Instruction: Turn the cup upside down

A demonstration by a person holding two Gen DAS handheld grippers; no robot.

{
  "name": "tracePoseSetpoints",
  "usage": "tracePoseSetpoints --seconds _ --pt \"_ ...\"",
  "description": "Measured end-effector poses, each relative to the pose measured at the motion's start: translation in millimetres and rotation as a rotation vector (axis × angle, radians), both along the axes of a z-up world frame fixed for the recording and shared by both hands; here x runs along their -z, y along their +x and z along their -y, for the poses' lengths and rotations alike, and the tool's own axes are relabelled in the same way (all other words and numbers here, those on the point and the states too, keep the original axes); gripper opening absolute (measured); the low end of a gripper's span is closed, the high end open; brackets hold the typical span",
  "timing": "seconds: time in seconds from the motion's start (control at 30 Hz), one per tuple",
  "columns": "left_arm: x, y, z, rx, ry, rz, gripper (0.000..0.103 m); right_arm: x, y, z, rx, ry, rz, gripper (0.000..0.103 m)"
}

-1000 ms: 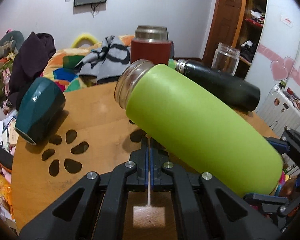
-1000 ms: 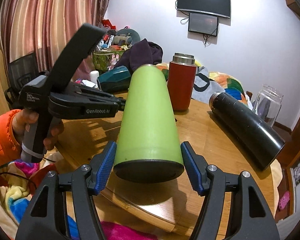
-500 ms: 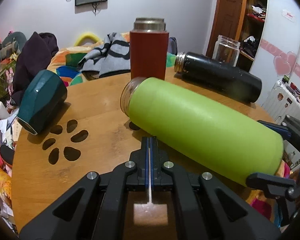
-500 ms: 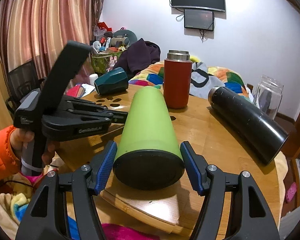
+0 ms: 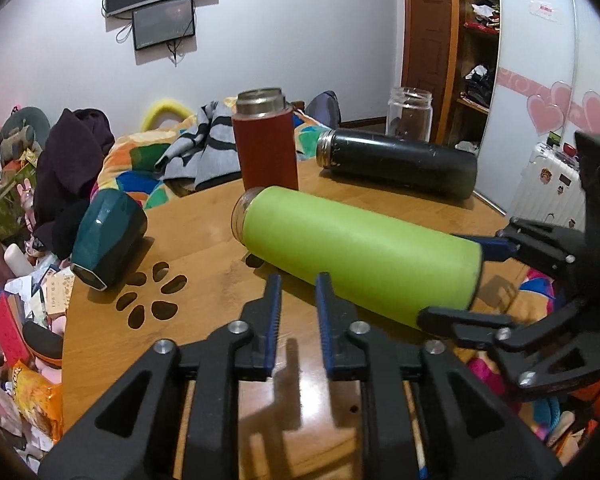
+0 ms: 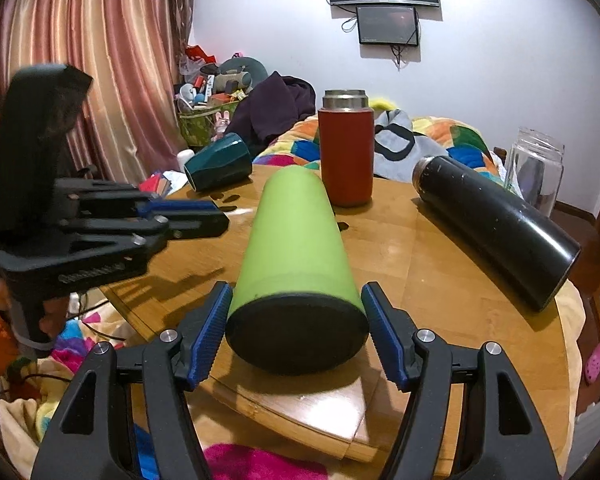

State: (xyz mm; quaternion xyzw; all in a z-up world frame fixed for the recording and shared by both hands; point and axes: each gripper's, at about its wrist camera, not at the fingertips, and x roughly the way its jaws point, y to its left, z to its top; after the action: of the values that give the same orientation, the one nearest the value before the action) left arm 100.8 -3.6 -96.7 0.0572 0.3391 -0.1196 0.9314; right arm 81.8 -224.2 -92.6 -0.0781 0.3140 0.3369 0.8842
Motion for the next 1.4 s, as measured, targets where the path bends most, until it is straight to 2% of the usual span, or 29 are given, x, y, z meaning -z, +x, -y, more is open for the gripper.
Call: tracePoseSetpoints --seconds 0.17,0.33,0.47,0.67,0.83,0.93,1.17,1.4 --pt "-3.3 -7.9 5.2 0.005 0.023 0.027 0.037 8.0 0.2 4.8 0.009 0.010 -0.035 0.064" --pt "2.9 -12.4 7.3 0.010 0.035 0.025 0.042 7.3 1.7 9.1 0.015 0.036 -0.064 0.063" --pt "11.0 -17.9 10.6 0.010 0.068 0.049 0.056 0.4 0.9 11.7 0.018 0.050 -0.062 0.063" --pt "20.6 -25.1 27.2 0.039 0.123 0.105 0.067 -18.8 0.7 13.9 0.007 0.071 -0.056 0.063" --pt "23.8 -25.2 40.2 0.064 0.152 0.164 0.070 -26.8 0.6 11.5 0.002 0.057 -0.062 0.063" --pt "24.9 -25.8 45.1 0.093 0.137 0.186 0.073 -33.4 2.7 15.1 -0.010 0.072 -0.078 0.063" --pt "25.9 -27.8 60.2 0.102 0.165 0.237 0.076 -40.5 -1.2 14.9 -0.030 0.071 -0.083 0.063" --pt "19.7 -32.2 66.9 0.130 0.121 0.291 0.087 -48.2 -3.1 16.5 -0.042 0.072 -0.078 0.063"
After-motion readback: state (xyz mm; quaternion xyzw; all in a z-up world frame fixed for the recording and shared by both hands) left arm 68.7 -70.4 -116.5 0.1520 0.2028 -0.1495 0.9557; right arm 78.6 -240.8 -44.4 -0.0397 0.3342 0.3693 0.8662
